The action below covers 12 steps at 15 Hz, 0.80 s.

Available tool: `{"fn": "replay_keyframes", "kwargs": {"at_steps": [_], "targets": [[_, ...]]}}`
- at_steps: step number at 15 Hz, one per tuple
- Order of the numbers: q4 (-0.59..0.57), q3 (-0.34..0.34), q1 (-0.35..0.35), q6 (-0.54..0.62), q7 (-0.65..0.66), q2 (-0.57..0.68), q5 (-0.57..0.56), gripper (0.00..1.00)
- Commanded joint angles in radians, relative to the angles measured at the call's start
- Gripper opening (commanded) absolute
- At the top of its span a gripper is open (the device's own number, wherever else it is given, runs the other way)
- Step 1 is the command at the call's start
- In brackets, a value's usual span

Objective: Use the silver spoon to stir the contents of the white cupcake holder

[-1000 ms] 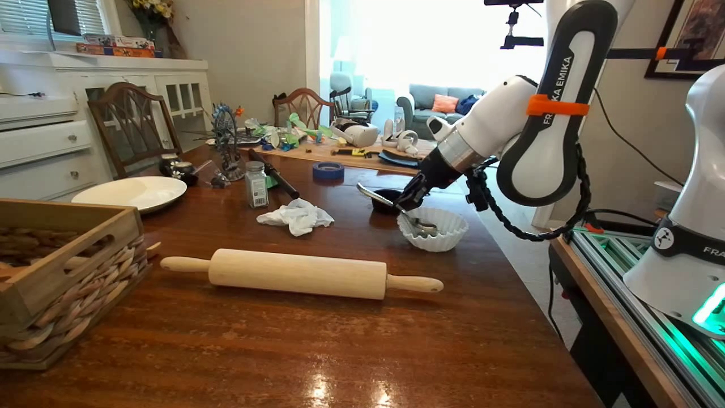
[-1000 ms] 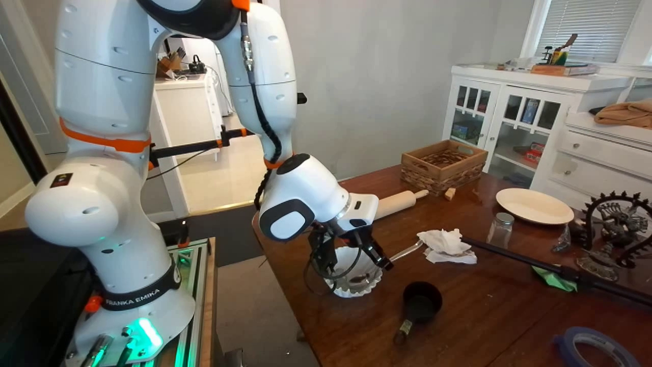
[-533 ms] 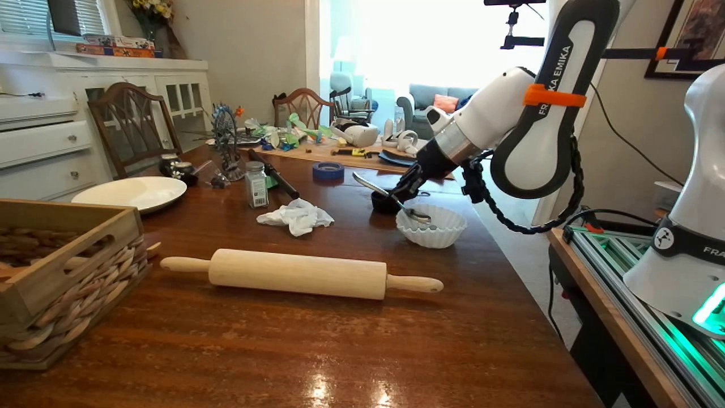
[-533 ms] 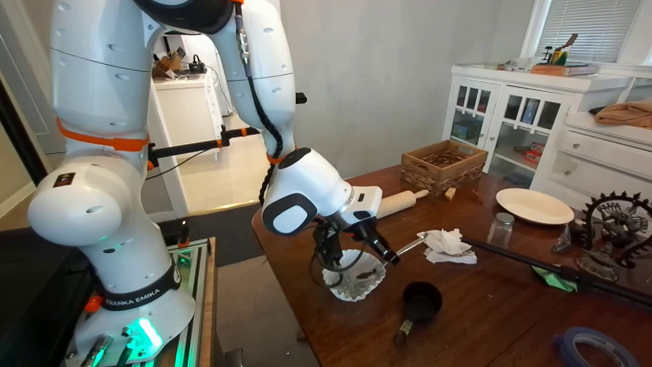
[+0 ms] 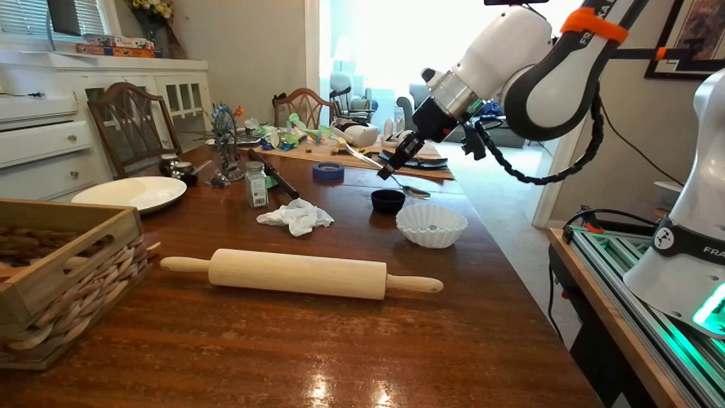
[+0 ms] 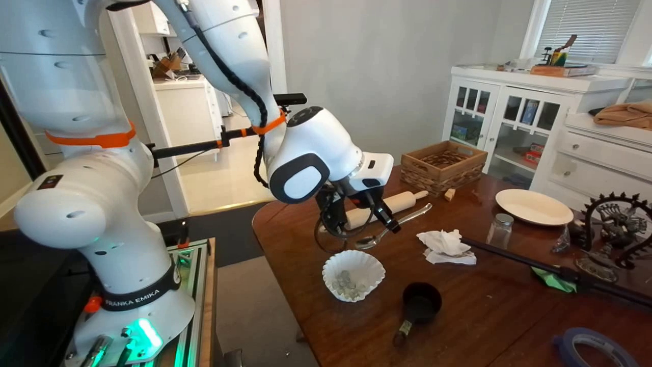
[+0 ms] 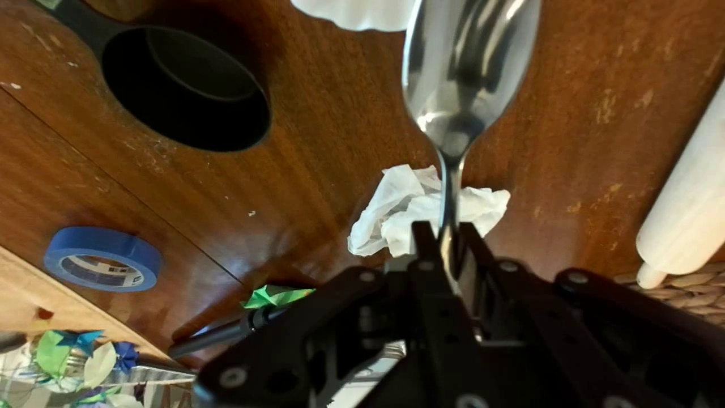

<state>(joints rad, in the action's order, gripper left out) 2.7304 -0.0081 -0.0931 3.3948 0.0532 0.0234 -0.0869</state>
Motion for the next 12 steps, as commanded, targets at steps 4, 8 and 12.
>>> {"fn": "replay_keyframes", "kwargs": {"at_steps": [4, 8, 12], "targets": [[0.020, -0.028, 0.044, -0.010, 0.488, 0.026, -0.270, 0.03], [0.022, 0.036, -0.167, 0.091, 0.743, 0.120, -0.577, 0.03], [0.022, 0.067, -0.408, 0.158, 0.862, 0.153, -0.888, 0.03]]}}
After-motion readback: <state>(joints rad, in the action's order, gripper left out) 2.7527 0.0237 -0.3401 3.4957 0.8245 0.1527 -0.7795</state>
